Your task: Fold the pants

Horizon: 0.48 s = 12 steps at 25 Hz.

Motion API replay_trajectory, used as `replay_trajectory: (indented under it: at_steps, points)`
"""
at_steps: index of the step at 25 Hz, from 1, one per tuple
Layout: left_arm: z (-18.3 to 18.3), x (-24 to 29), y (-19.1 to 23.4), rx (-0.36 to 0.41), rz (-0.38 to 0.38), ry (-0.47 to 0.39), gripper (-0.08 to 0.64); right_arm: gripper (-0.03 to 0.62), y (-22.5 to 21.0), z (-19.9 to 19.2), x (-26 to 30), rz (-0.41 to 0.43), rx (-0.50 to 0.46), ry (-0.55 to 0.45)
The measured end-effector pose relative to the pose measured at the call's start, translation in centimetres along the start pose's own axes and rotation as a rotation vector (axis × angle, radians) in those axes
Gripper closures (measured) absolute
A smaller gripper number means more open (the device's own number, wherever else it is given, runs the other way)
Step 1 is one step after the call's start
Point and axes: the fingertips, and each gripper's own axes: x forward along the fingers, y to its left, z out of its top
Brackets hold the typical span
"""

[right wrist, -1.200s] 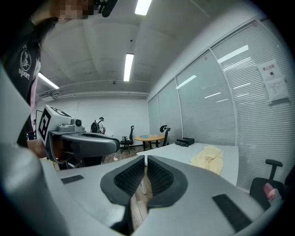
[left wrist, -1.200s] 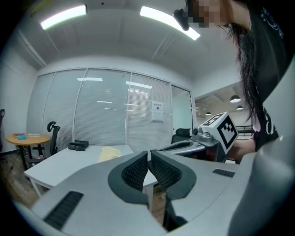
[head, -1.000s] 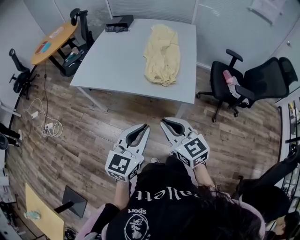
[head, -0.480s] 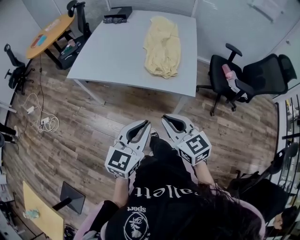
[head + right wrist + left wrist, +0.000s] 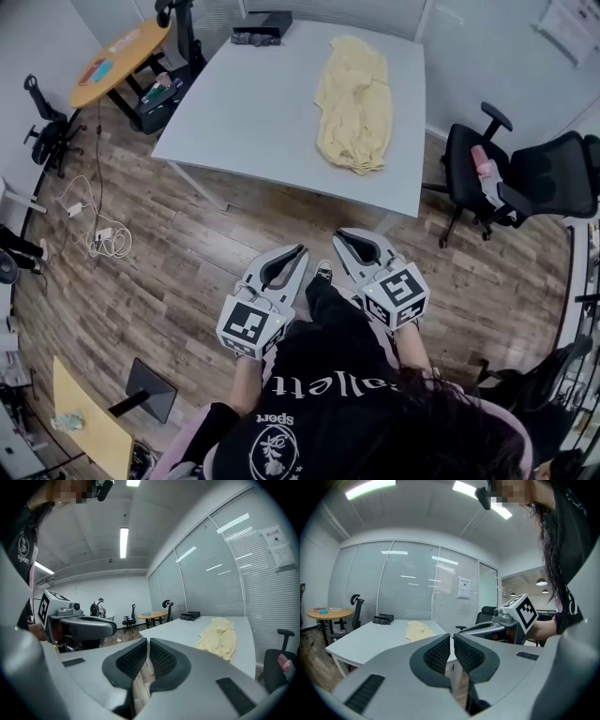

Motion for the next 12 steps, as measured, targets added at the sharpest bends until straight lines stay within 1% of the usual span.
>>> replay_trajectory:
  at_steps: [5,12]
  points:
    - [0.7,3.3,4.6,-0.002,0.001,0.012,0.515,0.558,-3.3,0.9,4.4,-0.004,0.009,0.01]
    - [2.8,8.7,9.2,0.015,-0.023,0.012,0.515,0.558,-9.1,2.6,9.1,-0.024,0.022,0.024]
